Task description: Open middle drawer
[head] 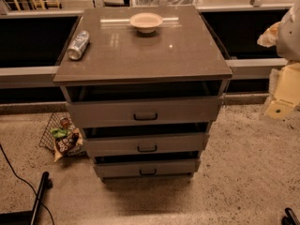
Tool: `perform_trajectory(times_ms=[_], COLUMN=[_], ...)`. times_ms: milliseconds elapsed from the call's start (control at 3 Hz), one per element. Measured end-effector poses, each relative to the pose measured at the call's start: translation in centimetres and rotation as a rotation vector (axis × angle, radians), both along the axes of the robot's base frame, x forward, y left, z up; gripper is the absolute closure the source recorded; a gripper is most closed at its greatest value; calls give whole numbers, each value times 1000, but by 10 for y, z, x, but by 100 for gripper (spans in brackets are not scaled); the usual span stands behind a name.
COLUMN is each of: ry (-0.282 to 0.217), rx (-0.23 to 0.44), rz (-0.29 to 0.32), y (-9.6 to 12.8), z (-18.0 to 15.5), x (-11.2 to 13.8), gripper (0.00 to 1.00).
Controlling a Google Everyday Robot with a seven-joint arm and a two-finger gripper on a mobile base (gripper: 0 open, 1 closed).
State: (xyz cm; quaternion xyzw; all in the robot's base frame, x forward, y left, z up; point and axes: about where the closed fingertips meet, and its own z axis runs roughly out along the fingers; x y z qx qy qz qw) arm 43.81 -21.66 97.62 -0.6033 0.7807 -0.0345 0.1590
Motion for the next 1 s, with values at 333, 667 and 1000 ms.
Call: perform_trajectory(times_ms=[333, 667, 1000], ry=[0, -43, -78], rx=[0, -32, 4], rz=[0, 39, 125], y=[0, 6, 15], z=[0, -12, -43], x=[0, 5, 21], gripper=[0, 0, 0])
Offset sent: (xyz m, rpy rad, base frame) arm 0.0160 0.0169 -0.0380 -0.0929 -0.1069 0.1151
